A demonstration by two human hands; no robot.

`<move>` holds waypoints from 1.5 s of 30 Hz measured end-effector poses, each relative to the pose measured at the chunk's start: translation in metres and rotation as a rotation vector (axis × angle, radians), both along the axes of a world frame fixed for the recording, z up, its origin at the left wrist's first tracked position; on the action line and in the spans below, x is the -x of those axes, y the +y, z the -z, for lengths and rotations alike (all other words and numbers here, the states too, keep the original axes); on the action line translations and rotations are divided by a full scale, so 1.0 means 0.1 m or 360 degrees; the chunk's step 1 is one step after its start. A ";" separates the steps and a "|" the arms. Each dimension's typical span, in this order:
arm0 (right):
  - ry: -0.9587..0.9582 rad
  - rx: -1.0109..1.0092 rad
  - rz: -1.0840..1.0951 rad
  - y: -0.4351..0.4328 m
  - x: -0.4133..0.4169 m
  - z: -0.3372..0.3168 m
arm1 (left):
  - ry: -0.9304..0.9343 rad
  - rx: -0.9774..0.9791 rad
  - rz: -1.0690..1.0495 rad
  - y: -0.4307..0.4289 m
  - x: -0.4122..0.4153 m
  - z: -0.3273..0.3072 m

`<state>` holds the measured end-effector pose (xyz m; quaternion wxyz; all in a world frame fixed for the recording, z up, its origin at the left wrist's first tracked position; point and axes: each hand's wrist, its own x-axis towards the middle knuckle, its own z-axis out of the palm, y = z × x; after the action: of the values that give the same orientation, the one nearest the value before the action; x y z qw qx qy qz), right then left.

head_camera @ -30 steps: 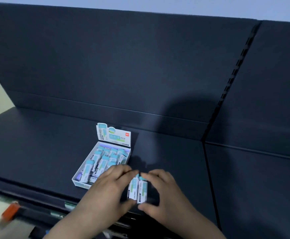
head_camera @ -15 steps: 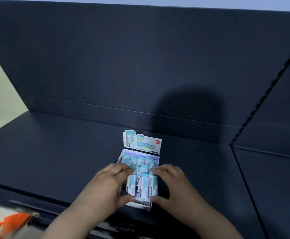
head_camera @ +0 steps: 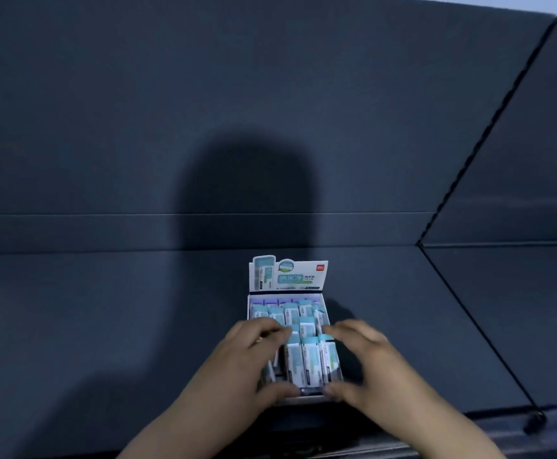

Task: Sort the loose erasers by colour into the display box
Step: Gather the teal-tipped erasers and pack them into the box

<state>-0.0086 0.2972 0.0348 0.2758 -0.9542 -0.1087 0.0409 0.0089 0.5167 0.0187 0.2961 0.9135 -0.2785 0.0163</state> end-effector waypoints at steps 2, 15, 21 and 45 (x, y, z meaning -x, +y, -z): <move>0.0011 -0.0022 0.0020 0.01 0.01 0.00 | 0.0027 0.0080 -0.0108 0.07 -0.02 -0.02; -0.0034 -0.0285 0.0148 -0.05 -0.17 0.21 | 0.0424 0.0036 -0.0619 0.20 -0.04 0.20; -0.0063 -0.0402 0.0202 0.01 -0.22 0.33 | 0.0451 0.0114 -0.0457 0.10 -0.06 0.33; -0.0360 -0.0214 0.0173 -0.05 -0.11 0.18 | 0.0056 -0.0955 -0.0480 -0.08 -0.16 -0.06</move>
<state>0.0022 0.2920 0.0168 0.3268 -0.9366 -0.0896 -0.0893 0.0244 0.5085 0.0245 0.0130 0.9910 -0.1274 -0.0384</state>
